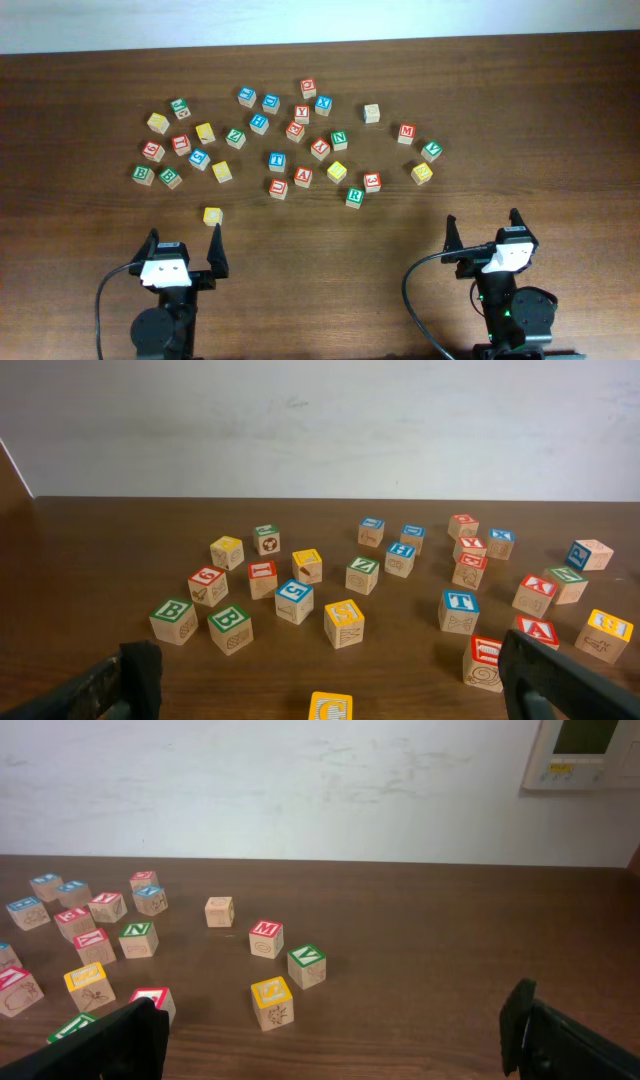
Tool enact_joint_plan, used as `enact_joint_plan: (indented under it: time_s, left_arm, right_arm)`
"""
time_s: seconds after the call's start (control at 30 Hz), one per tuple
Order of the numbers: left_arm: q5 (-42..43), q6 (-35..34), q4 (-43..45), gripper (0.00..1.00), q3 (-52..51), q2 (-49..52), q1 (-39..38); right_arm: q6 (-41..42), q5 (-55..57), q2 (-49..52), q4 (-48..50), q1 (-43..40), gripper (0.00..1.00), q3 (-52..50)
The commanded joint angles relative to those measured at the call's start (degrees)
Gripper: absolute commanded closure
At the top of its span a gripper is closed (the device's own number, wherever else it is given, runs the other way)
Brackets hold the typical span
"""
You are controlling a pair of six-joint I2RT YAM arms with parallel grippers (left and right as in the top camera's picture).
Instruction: Spell out ICRA
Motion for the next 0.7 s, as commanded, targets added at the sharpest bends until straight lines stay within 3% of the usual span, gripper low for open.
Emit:
enact_joint_plan:
  time_s: [0.0,0.3,0.37,0.43,0.47,0.53,0.67]
  left_arm:
    - [0.24,1.09,-0.31,0.01,-0.15,0.07,-0.11]
    - [2.75,1.01,5.38,0.01,-0.09,0.04,-0.13]
    - [18.27,-3.17,7.48,0.01,-0.09,0.04,-0.13]
    - [45.11,-6.67,9.53,0.01,-0.09,0.04,-0.13]
    - [50.84,-6.67,11.39,0.01,-0.09,0.04,-0.13]
    - [54.40,-6.73,19.15,0.01,-0.09,0.04,-0.13]
    - [54.99,-10.75,50.31,0.01,0.39,0.04,-0.13]
  right_arm:
    - [0.61,0.50,0.17,0.00,-0.35,0.02,-0.52]
    - [0.61,0.48,0.17,0.00,-0.35,0.02,-0.52]
    - [0.61,0.48,0.17,-0.02,-0.35,0.01,-0.52]
    - [0.61,0.48,0.17,-0.02,-0.35,0.02,-0.52]
    - [0.61,0.48,0.17,0.00,-0.35,0.02,-0.52]
    - [0.61,0.50,0.17,-0.02,-0.35,0.02,-0.52]
    - [0.61,0.48,0.17,0.00,-0.35,0.02,-0.52]
